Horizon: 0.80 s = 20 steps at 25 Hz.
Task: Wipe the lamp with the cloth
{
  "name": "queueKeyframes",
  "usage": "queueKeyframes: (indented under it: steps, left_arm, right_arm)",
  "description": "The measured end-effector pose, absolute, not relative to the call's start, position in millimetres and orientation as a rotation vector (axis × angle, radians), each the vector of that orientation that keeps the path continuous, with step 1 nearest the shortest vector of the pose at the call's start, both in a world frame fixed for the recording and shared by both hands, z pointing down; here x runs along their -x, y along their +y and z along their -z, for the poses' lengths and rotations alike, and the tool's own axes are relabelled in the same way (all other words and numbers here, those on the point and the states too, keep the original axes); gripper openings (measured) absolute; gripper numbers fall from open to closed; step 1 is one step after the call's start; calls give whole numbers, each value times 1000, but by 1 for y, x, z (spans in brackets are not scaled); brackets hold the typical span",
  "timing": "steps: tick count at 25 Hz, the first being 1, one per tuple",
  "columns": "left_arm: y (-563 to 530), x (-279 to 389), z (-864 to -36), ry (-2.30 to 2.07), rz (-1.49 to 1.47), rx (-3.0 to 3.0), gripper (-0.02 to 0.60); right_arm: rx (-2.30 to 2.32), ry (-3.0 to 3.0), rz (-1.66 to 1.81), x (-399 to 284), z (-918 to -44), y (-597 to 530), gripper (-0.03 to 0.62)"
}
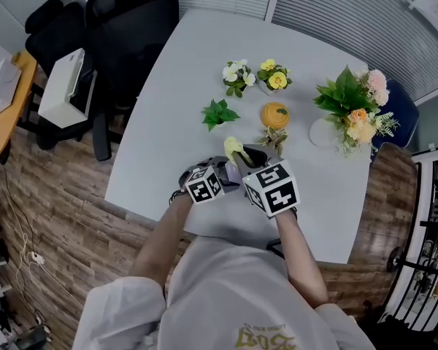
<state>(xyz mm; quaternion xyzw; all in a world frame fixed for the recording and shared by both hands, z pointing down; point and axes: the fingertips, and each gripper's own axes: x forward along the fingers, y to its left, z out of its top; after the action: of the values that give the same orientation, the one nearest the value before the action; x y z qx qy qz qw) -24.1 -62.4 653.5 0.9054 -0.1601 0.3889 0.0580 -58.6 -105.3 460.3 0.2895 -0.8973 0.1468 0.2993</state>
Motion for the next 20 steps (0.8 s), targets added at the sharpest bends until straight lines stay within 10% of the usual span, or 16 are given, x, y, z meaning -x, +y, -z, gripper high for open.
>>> queueKeyframes:
  steps: [20]
  left_arm:
    - [-64,24,-654,-481,-1184,-2730,308]
  right_arm:
    - [-705,-2401,-266,70,-455,-89,52]
